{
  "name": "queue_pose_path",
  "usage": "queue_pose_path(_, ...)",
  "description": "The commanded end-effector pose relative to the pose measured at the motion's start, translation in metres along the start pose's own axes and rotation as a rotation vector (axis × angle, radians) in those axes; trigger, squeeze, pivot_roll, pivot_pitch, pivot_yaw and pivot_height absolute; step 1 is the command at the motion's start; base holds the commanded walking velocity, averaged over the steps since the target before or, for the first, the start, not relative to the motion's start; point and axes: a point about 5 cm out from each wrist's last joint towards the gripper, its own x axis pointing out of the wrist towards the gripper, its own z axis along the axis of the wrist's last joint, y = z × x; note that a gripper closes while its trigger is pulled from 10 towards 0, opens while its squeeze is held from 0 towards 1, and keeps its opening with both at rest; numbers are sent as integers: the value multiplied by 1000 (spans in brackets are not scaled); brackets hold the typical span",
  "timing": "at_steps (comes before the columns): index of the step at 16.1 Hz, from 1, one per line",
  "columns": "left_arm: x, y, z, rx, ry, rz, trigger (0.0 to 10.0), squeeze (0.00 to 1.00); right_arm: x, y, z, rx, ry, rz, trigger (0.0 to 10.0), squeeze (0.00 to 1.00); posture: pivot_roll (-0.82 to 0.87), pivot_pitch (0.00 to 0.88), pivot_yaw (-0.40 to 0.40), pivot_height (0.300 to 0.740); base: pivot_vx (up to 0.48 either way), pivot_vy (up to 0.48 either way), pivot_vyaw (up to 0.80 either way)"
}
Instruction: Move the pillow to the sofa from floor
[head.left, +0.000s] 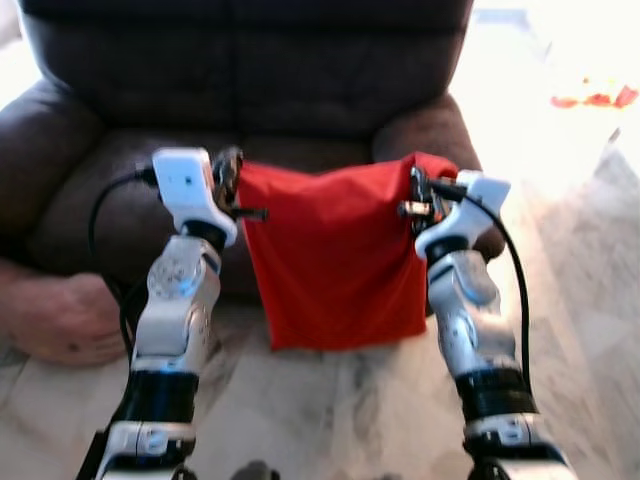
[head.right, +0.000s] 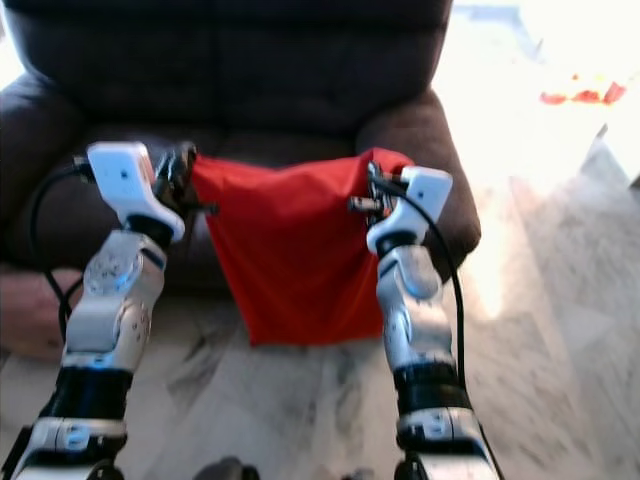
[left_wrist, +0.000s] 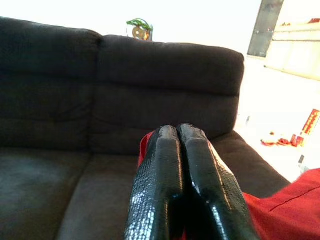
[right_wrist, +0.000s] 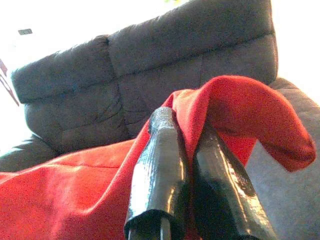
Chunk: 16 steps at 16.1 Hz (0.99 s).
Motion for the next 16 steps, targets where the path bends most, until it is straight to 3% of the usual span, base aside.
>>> queue_pose_path(1, 6, -11, 20, -5, -85, -44, 10000, 0, 2, -1, 19, -20, -83, 8, 10000, 0, 76, 123, -33, 740, 285, 0, 0)
queue_pose_path(6, 14, -13, 30, 0, -105, -60, 10000, 0, 9, 3, 35, -14, -140, 19, 10000, 0, 79, 123, -29, 740, 287, 0, 0)
queue_pose_path(10, 26, -12, 55, 16, -209, -65, 10000, 0, 15, 10, 61, -4, -246, 44, 10000, 0, 84, 124, -30, 740, 292, 0, 0)
queue_pose_path(13, 30, -16, 68, 84, -255, -88, 10000, 0, 18, 16, 81, -12, -329, 59, 10000, 0, 79, 127, -29, 740, 301, 0, 0)
queue_pose_path(16, 29, -17, 69, 115, -264, -94, 10000, 0, 18, 20, 86, -31, -348, 83, 10000, 0, 78, 126, -30, 740, 303, 0, 0)
